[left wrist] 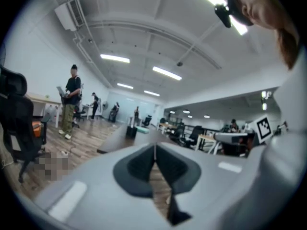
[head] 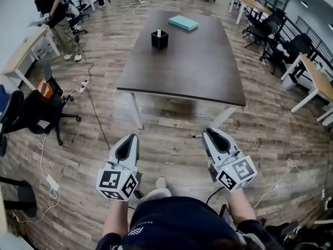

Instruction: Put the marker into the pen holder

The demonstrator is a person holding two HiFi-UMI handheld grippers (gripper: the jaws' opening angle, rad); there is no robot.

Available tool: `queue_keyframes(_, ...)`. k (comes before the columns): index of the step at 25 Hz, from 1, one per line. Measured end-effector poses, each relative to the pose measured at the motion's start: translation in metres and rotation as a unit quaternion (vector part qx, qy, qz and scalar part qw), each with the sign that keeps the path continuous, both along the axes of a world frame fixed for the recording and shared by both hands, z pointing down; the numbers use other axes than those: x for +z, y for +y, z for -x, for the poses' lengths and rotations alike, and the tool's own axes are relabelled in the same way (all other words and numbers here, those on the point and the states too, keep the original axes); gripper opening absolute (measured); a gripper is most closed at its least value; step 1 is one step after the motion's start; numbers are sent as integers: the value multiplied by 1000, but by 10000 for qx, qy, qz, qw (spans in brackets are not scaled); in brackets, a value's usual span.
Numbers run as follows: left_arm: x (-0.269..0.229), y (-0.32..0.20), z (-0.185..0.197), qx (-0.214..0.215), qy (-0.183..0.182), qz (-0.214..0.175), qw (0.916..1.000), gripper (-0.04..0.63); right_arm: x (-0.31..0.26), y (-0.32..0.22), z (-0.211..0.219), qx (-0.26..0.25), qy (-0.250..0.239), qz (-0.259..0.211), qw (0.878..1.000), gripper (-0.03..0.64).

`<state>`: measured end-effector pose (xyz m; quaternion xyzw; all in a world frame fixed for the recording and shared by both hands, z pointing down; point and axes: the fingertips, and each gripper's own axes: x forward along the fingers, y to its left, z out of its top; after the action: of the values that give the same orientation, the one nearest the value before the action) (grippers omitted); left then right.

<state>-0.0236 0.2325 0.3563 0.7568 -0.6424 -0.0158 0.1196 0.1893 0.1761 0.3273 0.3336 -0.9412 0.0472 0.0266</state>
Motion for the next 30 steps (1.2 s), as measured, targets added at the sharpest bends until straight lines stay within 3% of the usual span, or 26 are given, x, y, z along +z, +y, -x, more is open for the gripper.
queue_keyframes(14, 4, -79, 54, 456, -363, 152, 9982, 15, -5, -69, 82, -151, 101, -136, 9997, 46)
queue_keyframes(22, 12, -122, 70, 423, -236, 171, 9987, 15, 2, -106, 105, -251, 189, -76, 9995, 46)
queue_keyframes(30, 13, -188, 97, 254, -219, 166, 9993, 15, 10, -182, 138, -414, 89, -73, 9991, 46)
